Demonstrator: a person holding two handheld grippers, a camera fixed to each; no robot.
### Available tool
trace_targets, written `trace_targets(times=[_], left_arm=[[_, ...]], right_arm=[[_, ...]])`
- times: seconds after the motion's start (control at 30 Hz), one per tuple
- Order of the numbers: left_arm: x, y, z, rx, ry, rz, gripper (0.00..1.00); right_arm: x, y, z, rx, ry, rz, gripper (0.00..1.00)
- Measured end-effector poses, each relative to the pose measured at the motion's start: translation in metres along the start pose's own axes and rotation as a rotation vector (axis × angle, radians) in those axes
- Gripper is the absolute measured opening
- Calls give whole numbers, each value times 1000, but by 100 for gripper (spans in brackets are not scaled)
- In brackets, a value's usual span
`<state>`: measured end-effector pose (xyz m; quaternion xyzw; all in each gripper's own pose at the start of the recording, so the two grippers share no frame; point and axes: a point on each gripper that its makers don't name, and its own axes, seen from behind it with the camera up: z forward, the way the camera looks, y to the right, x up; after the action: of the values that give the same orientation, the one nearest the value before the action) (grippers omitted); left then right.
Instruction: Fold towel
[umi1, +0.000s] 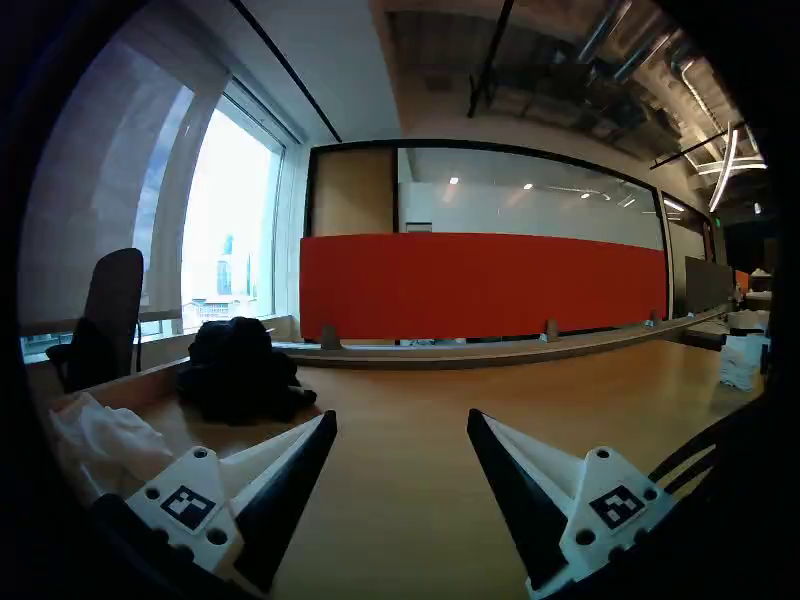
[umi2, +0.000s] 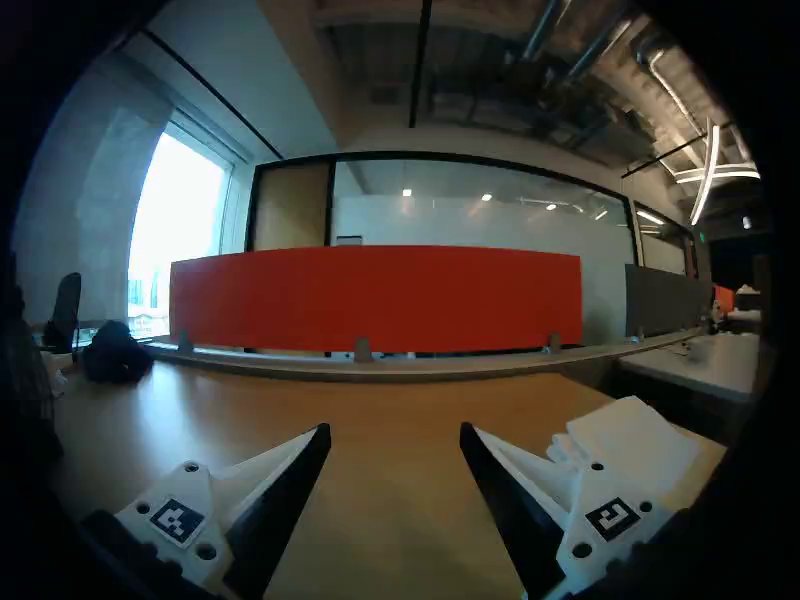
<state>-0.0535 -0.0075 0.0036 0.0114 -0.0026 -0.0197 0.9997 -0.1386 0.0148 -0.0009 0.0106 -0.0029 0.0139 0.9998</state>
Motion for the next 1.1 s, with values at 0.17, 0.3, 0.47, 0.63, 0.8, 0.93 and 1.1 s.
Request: trace_targets(times=[0.17, 0.3, 0.47, 0.63, 0.8, 0.93, 1.1], left_arm=[[0, 0, 0, 0, 0, 0, 97], [0, 0, -1, 0, 0, 0, 97], [1, 0, -1, 0, 0, 0, 97], [0, -1, 0, 0, 0, 0, 97], [-1, -1, 1, 0, 1, -2, 97], [-1, 0, 1, 0, 1, -2, 97], [-2, 0, 1, 0, 1, -3, 97]], right_arm=[[0, 0, 0, 0, 0, 0, 100], [1, 0, 0, 0, 0, 0, 100], [1, 0, 0, 0, 0, 0, 100], [1, 0, 0, 0, 0, 0, 100], [1, -1, -1, 0, 0, 0, 100], [1, -1, -1, 0, 0, 0, 100], [0, -2, 0, 0, 0, 0, 100]])
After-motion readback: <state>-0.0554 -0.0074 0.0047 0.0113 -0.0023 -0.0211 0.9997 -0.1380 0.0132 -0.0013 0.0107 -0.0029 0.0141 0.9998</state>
